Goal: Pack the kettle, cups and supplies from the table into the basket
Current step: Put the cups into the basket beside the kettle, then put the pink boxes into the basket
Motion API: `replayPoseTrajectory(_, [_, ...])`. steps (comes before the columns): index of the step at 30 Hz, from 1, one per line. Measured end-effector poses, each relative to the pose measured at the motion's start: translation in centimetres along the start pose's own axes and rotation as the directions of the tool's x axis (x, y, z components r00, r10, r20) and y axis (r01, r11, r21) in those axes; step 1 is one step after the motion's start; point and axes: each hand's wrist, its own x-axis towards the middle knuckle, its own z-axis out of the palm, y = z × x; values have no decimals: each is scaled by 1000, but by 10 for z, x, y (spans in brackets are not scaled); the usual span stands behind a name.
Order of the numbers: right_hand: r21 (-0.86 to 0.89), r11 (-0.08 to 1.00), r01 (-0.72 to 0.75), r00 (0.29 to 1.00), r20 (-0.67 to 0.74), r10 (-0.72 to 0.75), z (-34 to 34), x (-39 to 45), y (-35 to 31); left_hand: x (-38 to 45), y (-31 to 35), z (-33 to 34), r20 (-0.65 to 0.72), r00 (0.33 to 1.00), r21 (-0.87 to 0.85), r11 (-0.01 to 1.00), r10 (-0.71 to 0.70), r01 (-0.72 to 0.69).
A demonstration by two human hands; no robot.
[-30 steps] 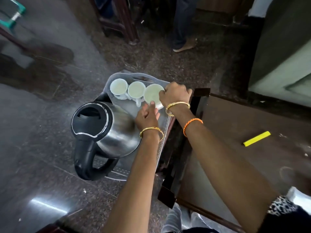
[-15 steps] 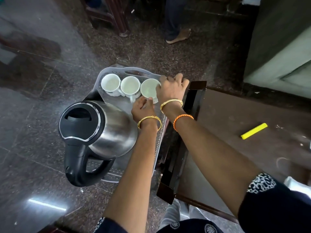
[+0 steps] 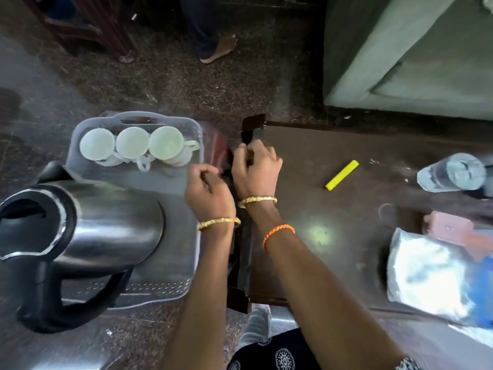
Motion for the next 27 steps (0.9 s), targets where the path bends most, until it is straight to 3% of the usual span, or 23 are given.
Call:
replayPoseTrajectory(3, [-7,991,-133,988,-85,132,-39,-11,35,-55,-4,17,224,974,2,1000,24,-25])
replayPoseTrajectory(6, [-23,954,-297,941,-175,289,-80,-26,79,-106,-22,37,399,913,121,992,-84,39])
replayPoseTrajectory(9, [31,885,-465,840,-300,452,-130,-44,140,-162,-41,58,612,775,317,947,-159,-57])
replayPoseTrajectory(12, [93,806,-585,715,-410,566,-184,-56,192,-212,-50,83,765,613,374,911,-196,-175])
replayPoseTrajectory(15, [112,779,-618,636,-511,578,-244,-55,238,-254,-46,116,804,549,389,901,-230,-193])
replayPoseTrajectory(18, [48,790,-611,649,-541,535,-297,-45,272,-287,-37,154,820,533,371,902,-207,-220])
replayPoseTrajectory(22, [-124,780,-614,688,-567,452,-349,-32,310,-321,-23,201,761,626,367,909,-172,-196])
replayPoseTrajectory(24, [-208,720,-663,695,-528,487,-370,-25,327,-336,-19,223,738,650,378,909,-181,-175])
replayPoseTrajectory(27, [-344,602,-721,693,-357,626,-391,-17,348,-352,-19,252,772,609,403,881,-182,-247])
